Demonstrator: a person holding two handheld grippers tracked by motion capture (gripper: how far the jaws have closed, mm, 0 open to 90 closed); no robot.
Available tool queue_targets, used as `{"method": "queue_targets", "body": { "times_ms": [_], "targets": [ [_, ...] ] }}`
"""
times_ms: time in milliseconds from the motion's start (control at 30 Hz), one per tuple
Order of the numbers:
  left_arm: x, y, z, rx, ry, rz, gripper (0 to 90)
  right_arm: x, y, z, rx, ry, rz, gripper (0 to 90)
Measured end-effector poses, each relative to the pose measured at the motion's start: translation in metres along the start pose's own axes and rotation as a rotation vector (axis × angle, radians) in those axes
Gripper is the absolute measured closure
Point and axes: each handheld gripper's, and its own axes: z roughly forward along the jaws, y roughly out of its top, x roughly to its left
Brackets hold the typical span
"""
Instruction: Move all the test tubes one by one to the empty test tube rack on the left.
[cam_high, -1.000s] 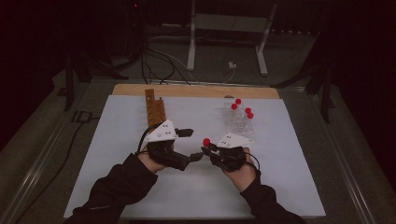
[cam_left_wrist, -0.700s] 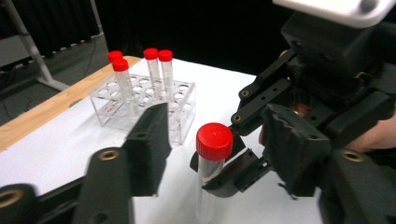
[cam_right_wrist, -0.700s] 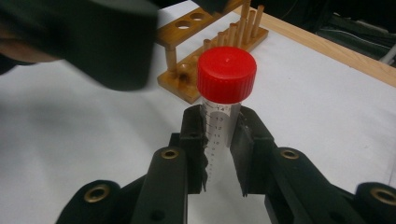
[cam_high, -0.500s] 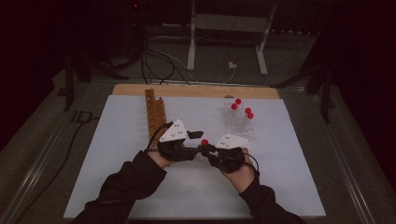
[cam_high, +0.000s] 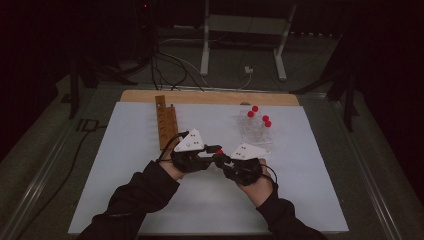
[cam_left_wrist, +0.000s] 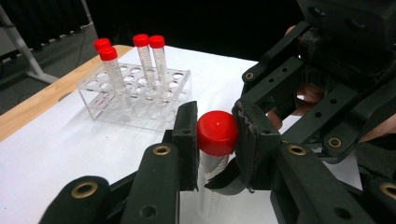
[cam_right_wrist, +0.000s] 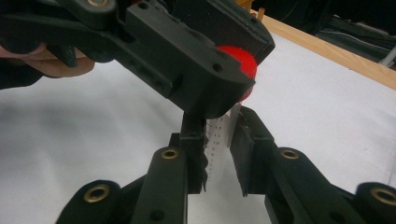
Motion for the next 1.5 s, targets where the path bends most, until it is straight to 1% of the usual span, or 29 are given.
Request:
{"method": "queue_targets", "body": {
  "times_ms": [167, 200, 233, 267, 300, 333, 367, 400, 433, 467, 500, 533, 567, 600, 633, 733, 800, 833, 867, 900, 967, 1000, 1033, 1067, 1100, 1133, 1233, 1400, 1500],
  "targets": [
    [0.001, 0.002, -0.002, -0.003, -0.002, 0.0, 72.0, 0.0, 0.0, -0.001, -0.011, 0.0, 0.001, 73.6],
    [0.002, 0.003, -0.002, 0.002, 0.01, 0.003, 72.0, -0.002, 0.0, -0.002, -0.026, 0.01, 0.016, 65.6],
    [0.004, 0.004, -0.005, 0.003, 0.025, 0.002, 72.1, -0.002, 0.0, -0.002, -0.02, 0.006, 0.02, 62.9],
    [0.004, 0.004, -0.005, 0.003, 0.025, 0.002, 72.1, -0.002, 0.0, -0.002, -0.02, 0.006, 0.02, 62.9],
    [0.007, 0.004, -0.007, -0.003, 0.033, -0.004, 72.1, -0.003, -0.001, -0.005, -0.025, -0.004, 0.023, 57.5],
    [0.009, 0.005, -0.01, -0.006, 0.037, -0.008, 72.1, -0.003, -0.001, -0.005, -0.025, -0.004, 0.023, 57.5],
    [0.011, 0.005, -0.013, -0.011, 0.046, -0.011, 72.1, -0.004, -0.001, -0.006, -0.029, -0.011, 0.026, 54.3],
    [0.014, 0.005, -0.016, -0.014, 0.051, -0.017, 72.1, -0.006, -0.002, -0.011, -0.043, -0.025, 0.031, 48.8],
    [0.016, 0.006, -0.018, -0.015, 0.057, -0.018, 72.1, -0.006, -0.002, -0.011, -0.043, -0.025, 0.031, 48.8],
    [0.019, 0.006, -0.021, -0.017, 0.067, -0.022, 72.1, -0.007, -0.002, -0.013, -0.048, -0.03, 0.04, 45.0],
    [0.022, 0.006, -0.024, -0.02, 0.075, -0.025, 72.1, -0.011, -0.002, -0.018, -0.066, -0.036, 0.053, 37.8],
    [0.024, 0.006, -0.026, -0.021, 0.086, -0.028, 72.1, -0.012, -0.002, -0.02, -0.072, -0.043, 0.055, 33.6],
    [0.029, 0.005, -0.03, -0.019, 0.099, -0.035, 72.1, -0.013, -0.003, -0.022, -0.081, -0.041, 0.06, 31.2],
    [0.029, 0.005, -0.03, -0.019, 0.099, -0.035, 72.1, -0.014, -0.004, -0.024, -0.084, -0.041, 0.063, 28.8],
    [0.032, 0.005, -0.032, -0.021, 0.107, -0.039, 72.1, -0.014, -0.004, -0.024, -0.084, -0.041, 0.063, 28.8],
    [0.041, 0.006, -0.038, -0.02, 0.131, -0.05, 72.1, -0.018, -0.01, -0.029, -0.099, -0.056, 0.074, 15.1],
    [0.048, 0.006, -0.042, -0.019, 0.151, -0.056, 72.1, -0.019, -0.013, -0.03, -0.105, -0.065, 0.085, 11.2],
    [0.052, 0.006, -0.043, -0.021, 0.161, -0.062, 72.1, -0.019, -0.014, -0.031, -0.106, -0.073, 0.089, 7.3],
    [0.054, 0.005, -0.045, -0.02, 0.167, -0.064, 72.1, -0.019, -0.014, -0.031, -0.106, -0.073, 0.089, 7.3],
    [0.058, 0.005, -0.046, -0.019, 0.179, -0.069, 72.1, -0.02, -0.015, -0.03, -0.1, -0.074, 0.101, 3.4],
    [0.065, 0.004, -0.049, -0.02, 0.192, -0.08, 72.1, -0.02, -0.016, -0.03, -0.1, -0.075, 0.101, 2.9],
    [0.07, 0.004, -0.051, -0.02, 0.209, -0.087, 72.1, -0.02, -0.017, -0.03, -0.104, -0.073, 0.106, 0.8],
    [0.07, 0.004, -0.051, -0.02, 0.209, -0.087, 72.1, -0.02, -0.017, -0.03, -0.104, -0.073, 0.106, 0.8],
    [0.074, 0.004, -0.052, -0.017, 0.218, -0.09, 72.1, -0.02, -0.018, -0.03, -0.115, -0.072, 0.106, 0.4],
    [0.08, 0.004, -0.055, -0.014, 0.236, -0.094, 72.1, -0.02, -0.018, -0.031, -0.116, -0.068, 0.108, 0.0],
    [0.08, 0.004, -0.055, -0.014, 0.236, -0.094, 72.1, -0.02, -0.018, -0.031, -0.116, -0.068, 0.108, 0.0],
    [0.09, 0.004, -0.06, -0.022, 0.258, -0.111, 72.1, -0.021, -0.019, -0.032, -0.12, -0.066, 0.103, 0.0],
    [0.11, 0.006, -0.067, -0.025, 0.312, -0.127, 72.1, -0.021, -0.019, -0.032, -0.124, -0.06, 0.109, 0.0],
    [0.121, 0.006, -0.071, -0.029, 0.34, -0.142, 72.1, -0.021, -0.019, -0.031, -0.124, -0.059, 0.103, 0.0]
  ]
}}
